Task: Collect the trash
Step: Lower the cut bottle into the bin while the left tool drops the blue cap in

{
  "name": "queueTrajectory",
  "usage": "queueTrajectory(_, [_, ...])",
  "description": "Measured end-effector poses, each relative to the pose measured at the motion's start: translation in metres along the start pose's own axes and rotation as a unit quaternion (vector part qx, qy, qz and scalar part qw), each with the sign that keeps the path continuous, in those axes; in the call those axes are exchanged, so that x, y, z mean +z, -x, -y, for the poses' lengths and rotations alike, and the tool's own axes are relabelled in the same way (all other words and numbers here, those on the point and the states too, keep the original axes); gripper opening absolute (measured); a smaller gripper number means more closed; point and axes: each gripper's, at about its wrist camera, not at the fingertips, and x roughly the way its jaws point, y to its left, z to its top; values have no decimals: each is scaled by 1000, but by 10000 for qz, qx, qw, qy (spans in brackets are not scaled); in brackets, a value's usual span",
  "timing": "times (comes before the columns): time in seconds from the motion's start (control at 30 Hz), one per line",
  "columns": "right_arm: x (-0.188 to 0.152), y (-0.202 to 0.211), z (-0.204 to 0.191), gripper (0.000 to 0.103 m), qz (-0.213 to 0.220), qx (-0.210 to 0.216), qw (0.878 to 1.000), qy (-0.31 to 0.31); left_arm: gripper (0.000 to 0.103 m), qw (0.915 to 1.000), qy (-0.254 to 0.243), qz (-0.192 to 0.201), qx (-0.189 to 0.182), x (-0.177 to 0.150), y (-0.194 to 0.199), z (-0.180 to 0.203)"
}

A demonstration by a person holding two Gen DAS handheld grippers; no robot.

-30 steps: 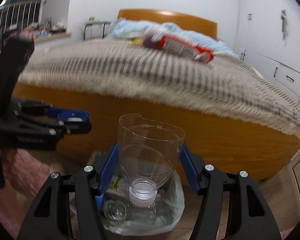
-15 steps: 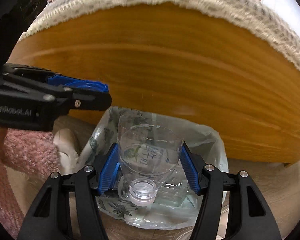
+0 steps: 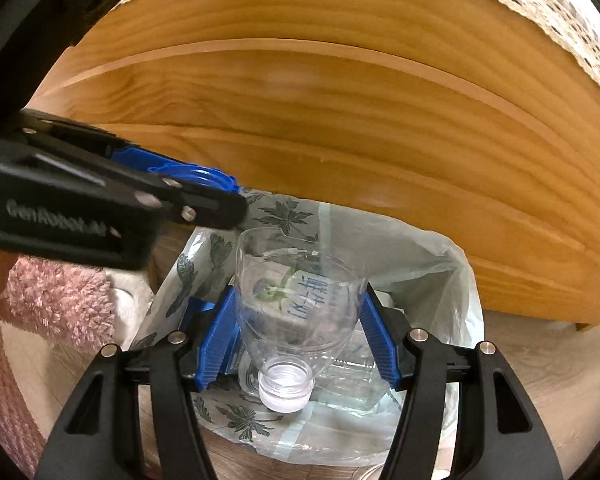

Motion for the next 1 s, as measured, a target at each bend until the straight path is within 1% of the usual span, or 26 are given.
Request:
queueTrajectory(0.1, [0,-5,5,59,-74,-28,9999,-128,52,9998,202,17,-42,3,2,-8])
queueTrajectory(0.13, [-1,-4,7,59,-86,-48,9998,-163,54,9997,242,17,-49,4,3,-10])
queueTrajectory(0.27, [2,-6,10,59,-86,-58,9997,-242,70,9988,469,5,-99,6,6,-17])
queueTrajectory(0.3, [2,-6,10,59,-86,-58,9996,-247,73,9986,519,-18,-64,6,6,-18])
queueTrajectory(0.47, [0,-12,10,59,-144,-28,9996,-251,94,9971,751,-142,58,6,6,-25])
queueTrajectory(0.63, [0,-15,10,59,-209,12,9995,-246,95,9951,958,-176,146,5,11,-34])
queueTrajectory(0.67, [0,-17,10,59,-234,31,9994,-253,95,9948,978,-203,217,5,11,-35])
queueTrajectory(0.73, [-1,-20,9,59,-272,57,9993,-260,95,9935,969,-377,453,3,10,-38])
queueTrajectory(0.8, [-1,-25,8,59,-303,79,9991,-275,95,9918,998,-536,596,-1,10,-43])
queueTrajectory(0.9, [-1,-34,8,59,-415,200,9983,-369,95,9892,1232,-600,519,-3,11,-54])
queueTrajectory(1.0, [-3,-44,4,59,-544,238,9977,-333,95,9864,1401,-655,551,-4,10,-64])
